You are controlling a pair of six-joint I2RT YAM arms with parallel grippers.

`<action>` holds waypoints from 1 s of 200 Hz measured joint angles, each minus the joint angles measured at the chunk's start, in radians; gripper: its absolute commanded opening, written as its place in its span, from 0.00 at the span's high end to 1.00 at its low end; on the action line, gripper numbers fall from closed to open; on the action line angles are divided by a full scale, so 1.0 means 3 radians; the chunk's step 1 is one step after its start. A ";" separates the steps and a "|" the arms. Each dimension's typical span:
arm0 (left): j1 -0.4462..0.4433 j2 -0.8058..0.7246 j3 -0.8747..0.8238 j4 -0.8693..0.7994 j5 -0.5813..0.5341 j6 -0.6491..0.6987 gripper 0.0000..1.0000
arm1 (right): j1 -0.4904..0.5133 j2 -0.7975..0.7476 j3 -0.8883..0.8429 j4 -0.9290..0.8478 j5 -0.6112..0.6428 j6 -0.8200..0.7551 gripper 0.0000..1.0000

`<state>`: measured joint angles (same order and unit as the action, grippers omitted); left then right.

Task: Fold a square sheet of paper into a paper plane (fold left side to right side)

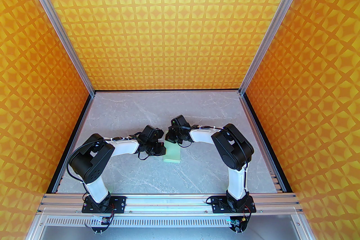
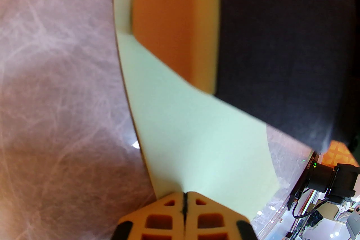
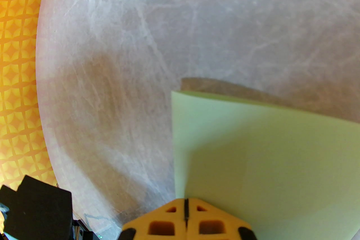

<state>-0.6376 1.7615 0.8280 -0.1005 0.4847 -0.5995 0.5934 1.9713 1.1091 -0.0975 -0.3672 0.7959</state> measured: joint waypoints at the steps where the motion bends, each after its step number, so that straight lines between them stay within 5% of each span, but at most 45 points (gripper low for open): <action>1: 0.0000 -0.0001 -0.0001 0.0000 0.0000 0.0001 1.00 | 0.0000 0.0000 0.0001 -0.0003 0.0001 0.0000 1.00; 200: -0.0361 -0.0596 -0.0748 0.0328 -0.0161 -0.0359 1.00 | 0.0003 0.0067 0.0146 -0.0130 0.0055 -0.0114 1.00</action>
<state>-0.7460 1.5826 0.6037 -0.0021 0.4362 -0.7071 0.5941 1.9915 1.1530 -0.1364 -0.3508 0.7616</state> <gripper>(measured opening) 0.059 0.040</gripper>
